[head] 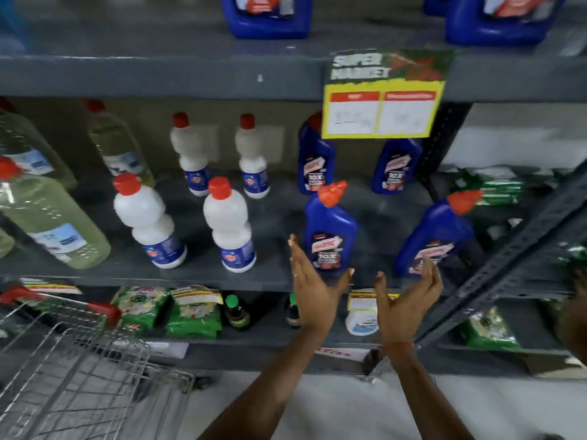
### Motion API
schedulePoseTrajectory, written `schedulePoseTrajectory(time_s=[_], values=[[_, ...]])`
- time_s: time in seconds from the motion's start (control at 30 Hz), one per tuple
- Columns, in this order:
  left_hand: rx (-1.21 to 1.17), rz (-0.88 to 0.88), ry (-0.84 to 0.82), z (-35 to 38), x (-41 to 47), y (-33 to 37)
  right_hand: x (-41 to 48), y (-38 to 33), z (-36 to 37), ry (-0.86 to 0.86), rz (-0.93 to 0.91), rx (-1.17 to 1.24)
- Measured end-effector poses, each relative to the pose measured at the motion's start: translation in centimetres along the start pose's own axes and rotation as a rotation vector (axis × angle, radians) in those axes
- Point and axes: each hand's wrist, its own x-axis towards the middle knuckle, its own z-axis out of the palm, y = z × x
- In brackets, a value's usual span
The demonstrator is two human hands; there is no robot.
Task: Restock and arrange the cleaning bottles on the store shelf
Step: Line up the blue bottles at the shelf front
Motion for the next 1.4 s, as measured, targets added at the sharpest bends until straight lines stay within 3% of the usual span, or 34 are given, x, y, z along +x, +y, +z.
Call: schedulePoseTrajectory(time_s=[0.17, 0.4, 1.4], values=[[0.007, -0.191, 0.106, 3.1, 0.9, 0.7, 3.9, 3.4, -1.1, -0.017, 0.176, -0.064], [-0.059, -0.221, 0.22, 4.2, 1.5, 0.6, 5.9, 3.5, -0.2, -0.025, 0.219, -0.034], [0.016, -0.26, 0.127, 2.4, 0.5, 2.0, 5.4, 2.5, -0.8, -0.058, 0.302, -0.013]])
